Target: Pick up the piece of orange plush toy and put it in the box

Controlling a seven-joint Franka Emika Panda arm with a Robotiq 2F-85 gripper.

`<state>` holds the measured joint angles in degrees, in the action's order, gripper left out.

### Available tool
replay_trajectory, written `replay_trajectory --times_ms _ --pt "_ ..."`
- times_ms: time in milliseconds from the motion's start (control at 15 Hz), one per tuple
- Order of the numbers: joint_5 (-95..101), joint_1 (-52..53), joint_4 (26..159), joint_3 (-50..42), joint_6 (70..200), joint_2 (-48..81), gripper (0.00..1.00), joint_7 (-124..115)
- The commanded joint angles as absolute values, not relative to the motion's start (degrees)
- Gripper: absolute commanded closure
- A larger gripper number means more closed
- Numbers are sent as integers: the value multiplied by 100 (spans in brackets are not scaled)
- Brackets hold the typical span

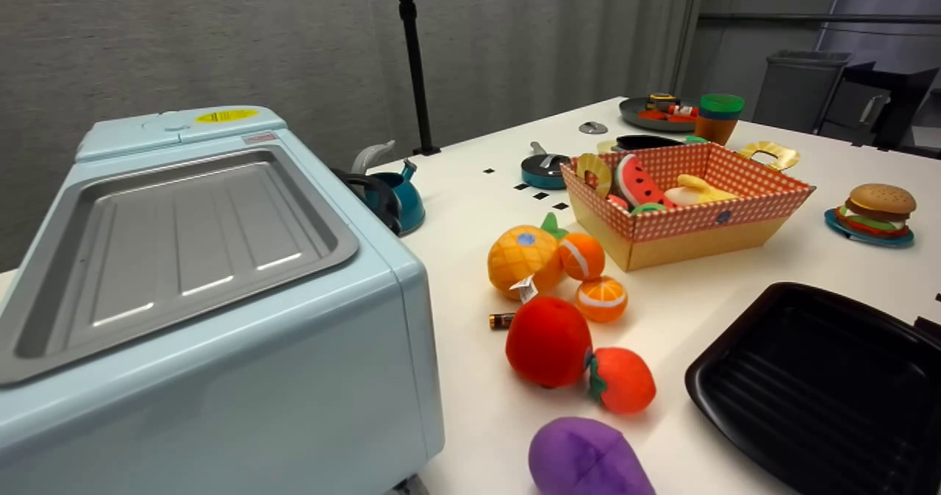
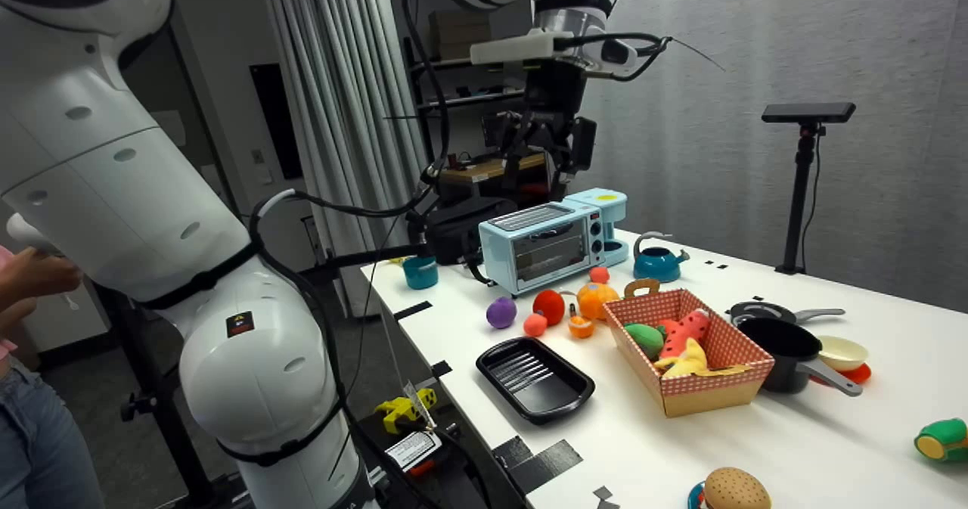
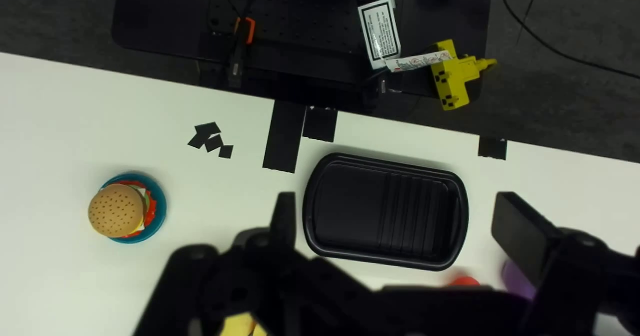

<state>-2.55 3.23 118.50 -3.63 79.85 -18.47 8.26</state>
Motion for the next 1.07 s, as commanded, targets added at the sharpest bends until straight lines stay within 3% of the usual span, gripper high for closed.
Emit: replay_trajectory --times_ms 0,1000 --pt "50 270 11680 -177 8176 -1456 0 935" --pt "659 417 11289 353 9519 102 0 995"
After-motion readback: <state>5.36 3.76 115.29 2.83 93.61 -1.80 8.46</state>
